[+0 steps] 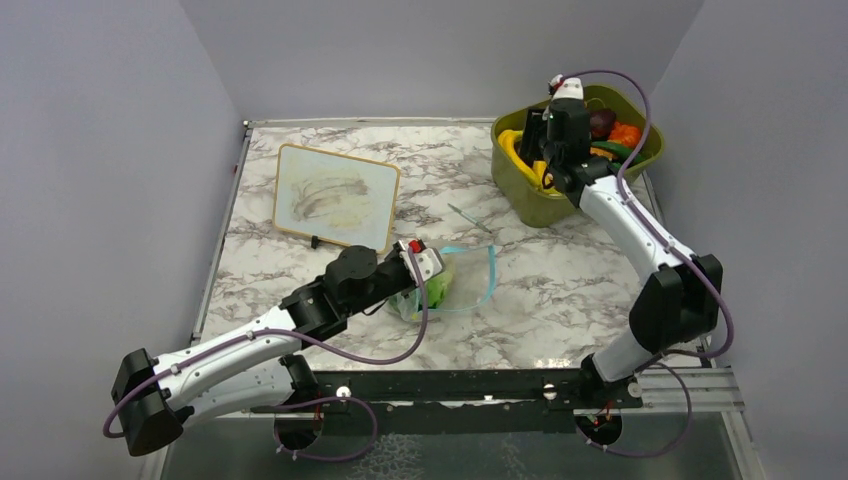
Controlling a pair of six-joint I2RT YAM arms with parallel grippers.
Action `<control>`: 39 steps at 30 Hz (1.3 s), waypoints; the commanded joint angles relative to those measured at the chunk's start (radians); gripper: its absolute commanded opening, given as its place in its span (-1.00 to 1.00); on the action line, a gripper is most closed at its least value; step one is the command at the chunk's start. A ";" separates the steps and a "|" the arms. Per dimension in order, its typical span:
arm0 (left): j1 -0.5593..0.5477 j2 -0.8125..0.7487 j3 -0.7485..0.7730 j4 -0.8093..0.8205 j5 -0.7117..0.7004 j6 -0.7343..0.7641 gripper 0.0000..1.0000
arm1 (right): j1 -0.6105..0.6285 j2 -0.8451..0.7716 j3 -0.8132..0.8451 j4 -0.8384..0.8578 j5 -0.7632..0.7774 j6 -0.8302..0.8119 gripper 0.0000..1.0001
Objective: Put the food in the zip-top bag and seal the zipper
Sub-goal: Pick up the fake fruit from the bin.
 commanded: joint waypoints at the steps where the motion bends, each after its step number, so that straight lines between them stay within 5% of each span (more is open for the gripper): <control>1: -0.002 -0.052 -0.032 0.048 0.025 -0.009 -1.00 | -0.079 0.075 0.059 -0.016 0.033 0.040 0.05; 8: -0.002 -0.064 -0.020 0.032 0.048 -0.026 -1.00 | -0.204 0.205 0.113 0.051 -0.075 0.096 -0.03; 25: -0.003 -0.060 -0.003 0.014 0.081 -0.040 -1.00 | -0.245 0.515 0.402 -0.077 -0.124 0.219 -0.09; 39: -0.002 -0.078 -0.005 0.011 0.079 -0.034 -1.00 | -0.251 0.516 0.365 -0.083 -0.124 0.240 -0.14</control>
